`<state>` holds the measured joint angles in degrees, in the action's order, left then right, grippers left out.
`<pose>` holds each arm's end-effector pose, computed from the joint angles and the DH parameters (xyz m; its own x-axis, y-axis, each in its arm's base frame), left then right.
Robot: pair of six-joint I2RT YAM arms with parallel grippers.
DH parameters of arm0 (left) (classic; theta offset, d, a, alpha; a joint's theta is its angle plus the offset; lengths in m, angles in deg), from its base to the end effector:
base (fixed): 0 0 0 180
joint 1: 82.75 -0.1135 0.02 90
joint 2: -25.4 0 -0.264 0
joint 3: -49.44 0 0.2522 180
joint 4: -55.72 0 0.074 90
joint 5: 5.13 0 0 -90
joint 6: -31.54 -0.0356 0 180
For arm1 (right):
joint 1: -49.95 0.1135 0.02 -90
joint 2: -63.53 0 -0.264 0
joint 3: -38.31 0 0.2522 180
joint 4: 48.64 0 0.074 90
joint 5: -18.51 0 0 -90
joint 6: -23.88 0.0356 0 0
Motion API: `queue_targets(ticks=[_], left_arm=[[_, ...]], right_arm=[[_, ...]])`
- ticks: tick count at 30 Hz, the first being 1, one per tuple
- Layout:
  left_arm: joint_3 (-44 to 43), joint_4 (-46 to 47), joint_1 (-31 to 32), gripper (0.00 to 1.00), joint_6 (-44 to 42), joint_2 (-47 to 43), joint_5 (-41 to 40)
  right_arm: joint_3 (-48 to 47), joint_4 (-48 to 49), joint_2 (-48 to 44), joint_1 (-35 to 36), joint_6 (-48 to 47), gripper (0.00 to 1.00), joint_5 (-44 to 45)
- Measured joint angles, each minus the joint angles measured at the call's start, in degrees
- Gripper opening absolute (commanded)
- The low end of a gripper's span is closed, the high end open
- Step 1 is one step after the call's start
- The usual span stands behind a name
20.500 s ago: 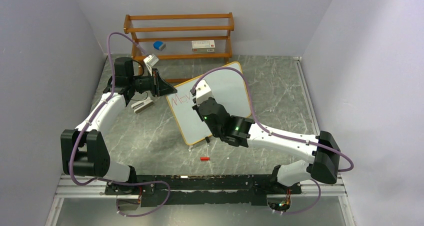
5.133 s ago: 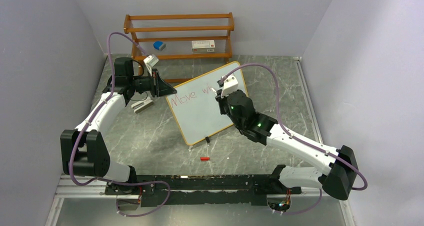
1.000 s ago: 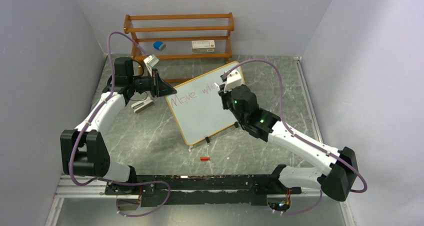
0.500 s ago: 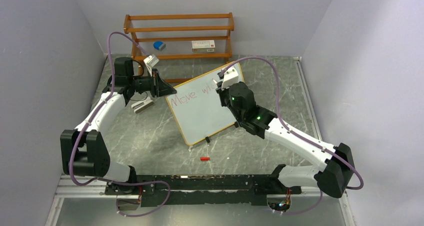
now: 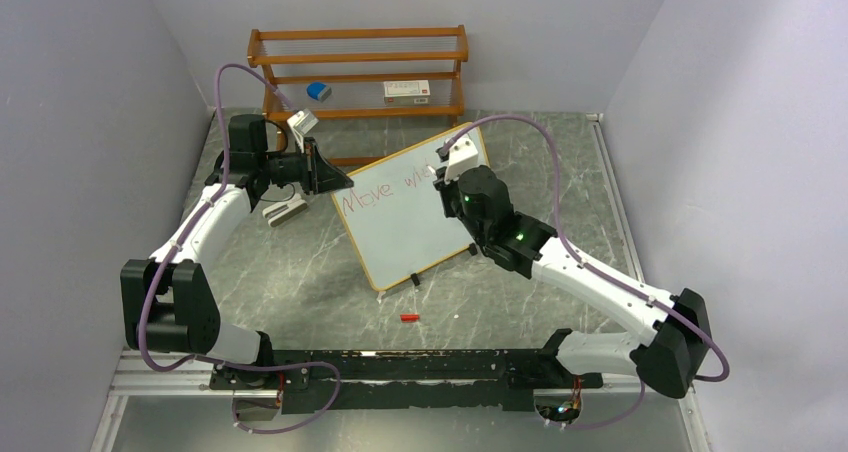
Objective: Write a sentence on the whiteboard
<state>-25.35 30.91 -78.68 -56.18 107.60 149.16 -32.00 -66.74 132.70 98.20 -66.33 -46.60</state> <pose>0.3069 -0.0540 0.2948 -0.5629 0.0227 -0.8262 0.7693 0.3798 -0.5137 0.1976 0.1989 0.3343 -0.1927 -0.2209 -0.9561 -0.4094 0.9036 -0.1263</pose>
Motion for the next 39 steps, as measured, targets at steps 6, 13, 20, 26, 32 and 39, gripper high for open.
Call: queue_targets(ticks=[6,13,20,26,32,39], left_arm=[[0.0,0.0,0.0,0.05,0.0,0.0,0.0],[0.0,0.0,0.0,0.05,0.0,0.0,0.0],[0.0,0.0,0.0,0.05,0.0,0.0,0.0],[0.0,0.0,0.0,0.05,0.0,0.0,0.0],[0.0,0.0,0.0,0.05,0.0,0.0,0.0],[0.0,0.0,0.0,0.05,0.0,0.0,0.0]], right_arm=[[0.8,-1.8,-0.8,0.0,1.4,0.0,-0.1],[1.7,-3.3,-1.5,0.0,2.6,0.0,-0.2],[1.9,-3.8,-1.6,0.0,3.0,0.0,-0.5],[2.0,-3.7,-1.7,0.0,3.0,0.0,-0.4],[2.0,-2.9,-1.7,0.0,3.0,0.0,-0.2],[2.0,-1.7,-1.6,0.0,2.7,0.0,-0.2]])
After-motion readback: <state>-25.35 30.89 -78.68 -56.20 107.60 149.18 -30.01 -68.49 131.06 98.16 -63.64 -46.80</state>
